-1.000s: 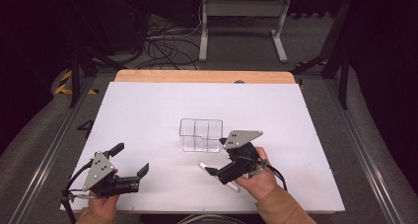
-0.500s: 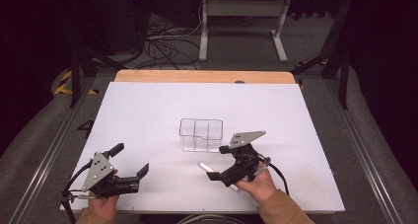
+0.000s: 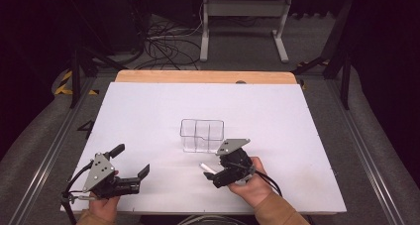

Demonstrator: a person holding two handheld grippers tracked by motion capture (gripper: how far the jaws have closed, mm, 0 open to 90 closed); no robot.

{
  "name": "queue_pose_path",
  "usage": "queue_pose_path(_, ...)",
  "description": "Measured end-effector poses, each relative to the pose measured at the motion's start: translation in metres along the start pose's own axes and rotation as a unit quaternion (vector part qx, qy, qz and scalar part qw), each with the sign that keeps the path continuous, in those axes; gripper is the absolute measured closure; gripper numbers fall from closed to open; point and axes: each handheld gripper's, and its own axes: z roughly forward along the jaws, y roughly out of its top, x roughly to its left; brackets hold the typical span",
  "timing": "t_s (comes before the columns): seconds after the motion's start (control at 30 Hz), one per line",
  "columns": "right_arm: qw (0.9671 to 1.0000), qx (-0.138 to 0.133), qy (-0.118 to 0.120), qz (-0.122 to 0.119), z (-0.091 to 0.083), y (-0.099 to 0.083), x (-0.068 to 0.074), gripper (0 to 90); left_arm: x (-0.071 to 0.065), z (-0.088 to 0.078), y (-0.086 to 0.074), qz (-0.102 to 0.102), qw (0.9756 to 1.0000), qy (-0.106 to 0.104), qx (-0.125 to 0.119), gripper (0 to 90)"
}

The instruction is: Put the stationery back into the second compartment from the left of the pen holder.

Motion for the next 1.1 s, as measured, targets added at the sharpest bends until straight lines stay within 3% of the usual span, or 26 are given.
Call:
queue_pose_path(0.13, 0.9991, 0.030, -0.029, -0.004, 0.006, 0.002, 0.007, 23.1, 0.000, 0.000, 0.000, -0.002, 1.0000, 0.000, -0.001, 1.1)
queue_pose_path(0.57, 0.9966, 0.081, -0.006, 0.012, 0.013, 0.007, 0.005, 41.4, 0.000, 0.000, -0.001, -0.001, 1.0000, 0.001, 0.000, 1.1)
queue_pose_path(0.77, 0.9928, 0.119, -0.006, -0.007, 0.017, 0.007, 0.006, 49.6, 0.000, 0.001, -0.001, -0.001, 1.0000, 0.001, 0.002, 1.1)
queue_pose_path(1.1, 0.9858, 0.168, -0.002, -0.001, 0.026, 0.010, 0.006, 56.8, 0.000, 0.001, -0.001, 0.000, 1.0000, 0.000, 0.002, 1.1)
